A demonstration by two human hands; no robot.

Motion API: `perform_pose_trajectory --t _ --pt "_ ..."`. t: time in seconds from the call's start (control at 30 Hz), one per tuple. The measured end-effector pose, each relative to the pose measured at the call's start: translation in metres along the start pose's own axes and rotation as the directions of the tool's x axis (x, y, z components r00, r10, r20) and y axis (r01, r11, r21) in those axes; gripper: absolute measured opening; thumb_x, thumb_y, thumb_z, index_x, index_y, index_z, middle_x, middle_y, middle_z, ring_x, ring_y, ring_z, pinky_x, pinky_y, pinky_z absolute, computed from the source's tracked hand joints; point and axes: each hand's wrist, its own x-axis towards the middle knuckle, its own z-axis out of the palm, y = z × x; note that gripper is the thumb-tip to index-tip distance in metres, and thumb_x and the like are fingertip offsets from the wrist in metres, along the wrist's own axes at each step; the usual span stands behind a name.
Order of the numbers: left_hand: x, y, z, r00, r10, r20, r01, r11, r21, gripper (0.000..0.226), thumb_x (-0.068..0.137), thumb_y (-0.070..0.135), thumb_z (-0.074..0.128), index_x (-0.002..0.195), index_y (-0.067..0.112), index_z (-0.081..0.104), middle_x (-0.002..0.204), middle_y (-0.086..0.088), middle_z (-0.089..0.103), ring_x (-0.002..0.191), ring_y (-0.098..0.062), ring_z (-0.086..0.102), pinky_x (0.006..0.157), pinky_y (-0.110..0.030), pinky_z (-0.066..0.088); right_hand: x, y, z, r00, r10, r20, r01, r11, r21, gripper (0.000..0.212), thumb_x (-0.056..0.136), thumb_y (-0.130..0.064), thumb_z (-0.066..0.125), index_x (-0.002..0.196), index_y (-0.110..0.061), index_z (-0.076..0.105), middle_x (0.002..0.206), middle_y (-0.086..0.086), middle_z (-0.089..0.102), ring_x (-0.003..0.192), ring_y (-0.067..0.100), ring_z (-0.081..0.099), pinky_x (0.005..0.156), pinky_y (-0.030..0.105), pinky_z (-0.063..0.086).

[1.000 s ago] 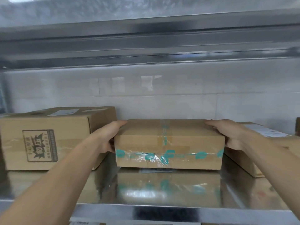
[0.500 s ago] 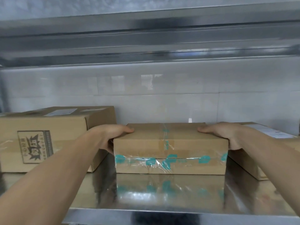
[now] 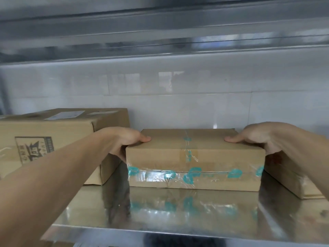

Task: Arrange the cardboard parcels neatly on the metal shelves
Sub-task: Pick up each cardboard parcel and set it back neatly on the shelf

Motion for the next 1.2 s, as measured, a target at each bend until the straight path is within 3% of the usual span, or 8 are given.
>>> perform_pose_trajectory --t 0.2,0.33,0.57,0.77,0.9,1.03,1.13,1.2 --pt "0.006 0.000 0.000 1.000 -0.002 0.011 0.001 1.000 0.022 0.037 0.101 0.040 0.060 0.118 0.007 0.065 0.112 -0.016 0.073 0.090 -0.030 0.073 0.082 -0.048 0.061 0.007 0.001 -0.001 0.999 -0.033 -0.018 0.032 0.998 -0.045 0.045 0.090 -0.035 0.076 0.119 -0.002 0.066 0.098 0.019 0.078 0.092 0.034 0.077 0.082 0.045 0.062" --pt "0.003 0.000 0.002 1.000 0.000 -0.004 0.000 1.000 0.021 0.037 0.101 0.041 0.060 0.118 0.008 0.063 0.111 -0.015 0.073 0.088 -0.028 0.073 0.075 -0.045 0.062 0.007 0.001 0.001 0.999 -0.035 -0.023 0.033 0.998 -0.059 0.046 0.091 -0.036 0.075 0.120 -0.002 0.065 0.102 0.020 0.077 0.094 0.036 0.076 0.088 0.049 0.061" --pt "-0.008 -0.005 0.002 0.999 0.007 -0.040 -0.011 0.995 -0.100 0.040 0.095 0.046 0.067 0.115 0.012 0.063 0.109 -0.013 0.072 0.097 -0.028 0.071 0.086 -0.046 0.059 -0.002 0.005 0.001 0.998 -0.033 -0.055 0.035 0.999 0.025 0.046 0.092 -0.037 0.074 0.118 -0.001 0.064 0.099 0.021 0.078 0.097 0.037 0.075 0.095 0.054 0.058" --pt "-0.014 -0.008 -0.009 1.000 0.010 -0.015 -0.015 0.927 -0.374 0.051 0.088 0.059 0.064 0.110 0.014 0.066 0.117 -0.015 0.069 0.105 -0.034 0.066 0.085 -0.050 0.055 -0.001 0.016 -0.007 0.997 -0.033 -0.072 0.043 0.989 0.140 0.056 0.089 -0.033 0.073 0.130 0.002 0.059 0.113 0.023 0.074 0.110 0.039 0.070 0.105 0.059 0.050" --pt "-0.029 0.003 -0.020 0.988 0.151 0.008 -0.126 0.847 -0.517 0.034 0.101 0.050 0.048 0.104 0.020 0.064 0.093 -0.014 0.071 0.092 -0.034 0.069 0.082 -0.047 0.056 -0.008 0.022 -0.009 0.992 -0.101 -0.069 0.118 0.941 0.316 0.068 0.100 -0.028 0.063 0.158 -0.039 0.029 0.143 0.004 0.057 0.116 0.033 0.067 0.102 0.053 0.052" --pt "-0.044 0.022 -0.035 0.968 0.241 -0.074 -0.240 0.792 -0.561 0.018 0.104 0.030 0.045 0.101 0.020 0.060 0.081 -0.009 0.068 0.082 -0.026 0.069 0.074 -0.038 0.057 -0.008 0.026 -0.008 0.989 -0.130 0.066 0.101 0.937 0.334 0.038 0.105 -0.033 0.054 0.142 -0.027 0.056 0.122 0.008 0.074 0.120 0.030 0.067 0.113 0.055 0.044" --pt "-0.052 0.040 -0.049 0.946 0.284 -0.156 -0.315 0.695 -0.646 0.011 0.102 0.018 0.048 0.101 0.014 0.058 0.091 -0.008 0.064 0.083 -0.020 0.061 0.069 -0.034 0.056 -0.006 0.023 0.000 0.982 -0.167 0.085 0.134 0.942 0.307 0.038 0.101 -0.036 0.061 0.139 -0.032 0.062 0.102 0.004 0.077 0.098 0.021 0.071 0.095 0.048 0.057" --pt "-0.059 0.056 -0.053 0.920 0.323 -0.221 -0.388 0.681 -0.621 0.015 0.102 0.015 0.049 0.091 0.014 0.059 0.083 -0.005 0.061 0.077 -0.017 0.056 0.070 -0.032 0.052 -0.009 0.016 0.008 0.978 -0.188 0.093 0.160 0.955 0.249 0.034 0.101 -0.041 0.061 0.134 -0.034 0.066 0.109 0.005 0.074 0.092 0.022 0.065 0.084 0.043 0.059"
